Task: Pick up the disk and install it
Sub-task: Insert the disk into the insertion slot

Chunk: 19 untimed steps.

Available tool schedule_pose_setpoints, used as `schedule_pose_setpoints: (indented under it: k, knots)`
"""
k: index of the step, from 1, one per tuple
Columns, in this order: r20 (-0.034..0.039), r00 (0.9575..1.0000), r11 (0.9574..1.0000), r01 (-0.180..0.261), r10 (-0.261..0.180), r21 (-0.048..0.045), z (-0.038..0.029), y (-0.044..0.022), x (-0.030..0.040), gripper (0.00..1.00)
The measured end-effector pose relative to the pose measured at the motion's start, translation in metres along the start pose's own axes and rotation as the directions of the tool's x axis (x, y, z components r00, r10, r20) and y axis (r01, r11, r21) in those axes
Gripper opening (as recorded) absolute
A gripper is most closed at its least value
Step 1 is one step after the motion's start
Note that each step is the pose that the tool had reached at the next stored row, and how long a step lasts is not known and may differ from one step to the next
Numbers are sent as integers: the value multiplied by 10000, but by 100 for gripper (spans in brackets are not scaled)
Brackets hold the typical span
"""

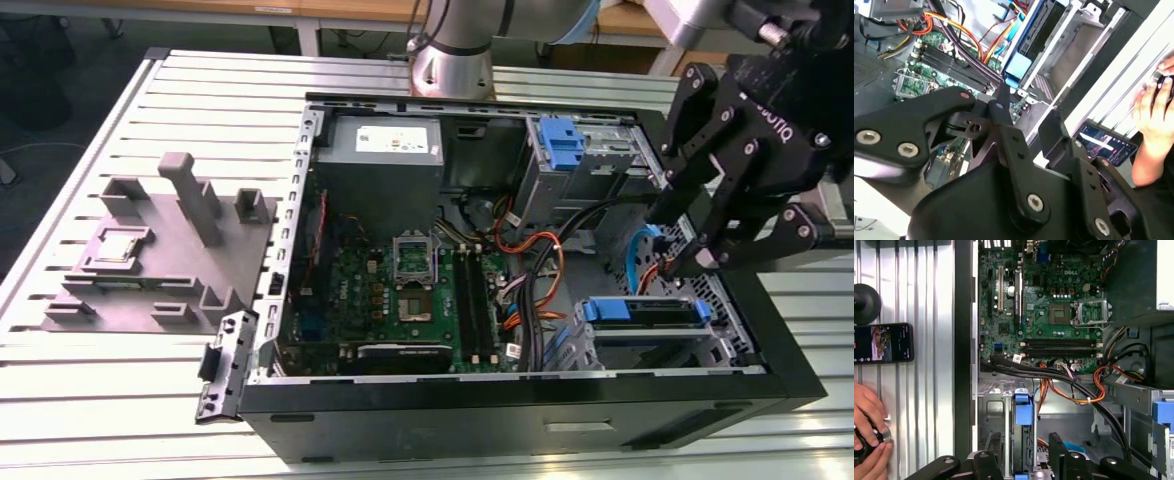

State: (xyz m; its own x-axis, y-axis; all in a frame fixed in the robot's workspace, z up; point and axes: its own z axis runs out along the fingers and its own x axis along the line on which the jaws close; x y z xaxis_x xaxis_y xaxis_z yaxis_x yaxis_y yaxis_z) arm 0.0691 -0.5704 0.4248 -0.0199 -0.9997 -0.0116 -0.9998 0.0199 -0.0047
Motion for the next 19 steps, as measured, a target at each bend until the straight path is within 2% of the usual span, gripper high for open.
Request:
schedule_pose_setpoints:
  k: [4,6,8,10,12,13,19]
  knots:
    - [0,10000,10000,2,-2,3,73,1,1,49]
    - [0,10000,10000,5,-5,4,109,1,1,36]
    - [0,10000,10000,15,-15,13,143,1,1,36]
    - [-2,10000,10000,25,-25,43,170,-1,1,25]
    - [-7,10000,10000,39,-39,84,195,-5,2,25]
    - [-8,10000,9999,39,-39,106,207,-5,2,18]
    - [-7,10000,9999,41,-41,143,310,-5,3,18]
